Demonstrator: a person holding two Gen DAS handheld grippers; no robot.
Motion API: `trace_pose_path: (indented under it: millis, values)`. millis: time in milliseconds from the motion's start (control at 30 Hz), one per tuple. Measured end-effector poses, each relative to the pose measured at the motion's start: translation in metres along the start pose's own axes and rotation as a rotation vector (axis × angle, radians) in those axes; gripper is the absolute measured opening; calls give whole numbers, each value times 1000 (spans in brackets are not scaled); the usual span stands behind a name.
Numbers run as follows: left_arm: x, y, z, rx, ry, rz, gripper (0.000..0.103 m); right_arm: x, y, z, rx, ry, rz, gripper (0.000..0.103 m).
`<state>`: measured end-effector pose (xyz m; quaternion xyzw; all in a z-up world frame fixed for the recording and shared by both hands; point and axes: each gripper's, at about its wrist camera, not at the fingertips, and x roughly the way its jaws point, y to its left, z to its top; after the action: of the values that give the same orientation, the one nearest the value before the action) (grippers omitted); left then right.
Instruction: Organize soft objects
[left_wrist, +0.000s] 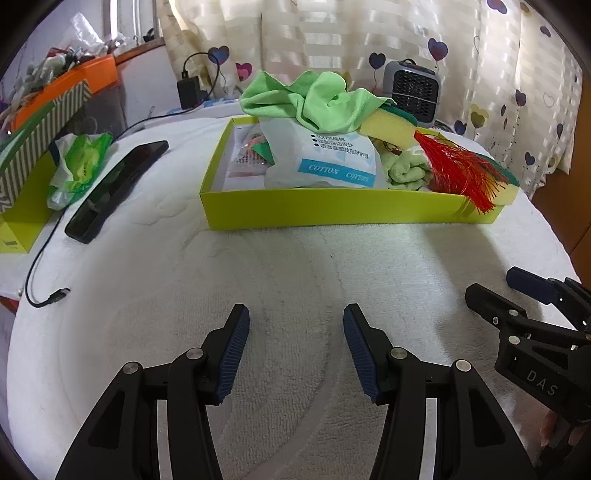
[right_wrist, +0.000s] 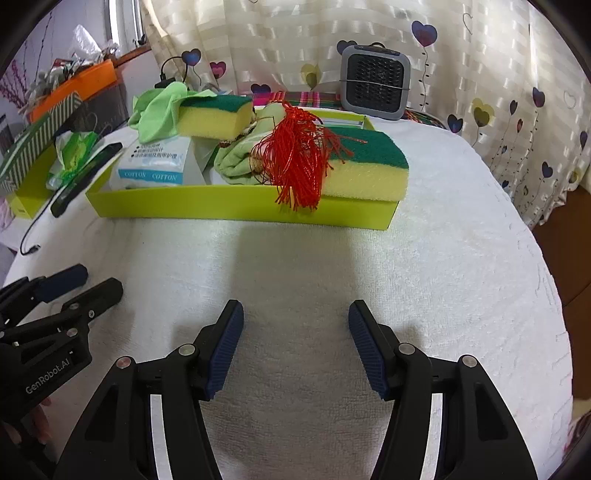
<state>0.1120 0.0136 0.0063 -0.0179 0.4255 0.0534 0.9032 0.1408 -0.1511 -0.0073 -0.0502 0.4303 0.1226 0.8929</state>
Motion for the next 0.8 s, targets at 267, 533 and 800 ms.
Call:
trace_pose_path:
  millis: [267, 533, 800]
  values:
    - [0, -1, 0, 7, -1, 9, 54, 1, 0, -1, 1, 1, -9, 65]
    - [1, -1, 0, 4, -1, 6, 55, 1, 0, -1, 4, 1, -7, 65]
    - [1, -1, 0, 4, -1, 7, 55, 2, -1, -1, 7, 2, -4, 65]
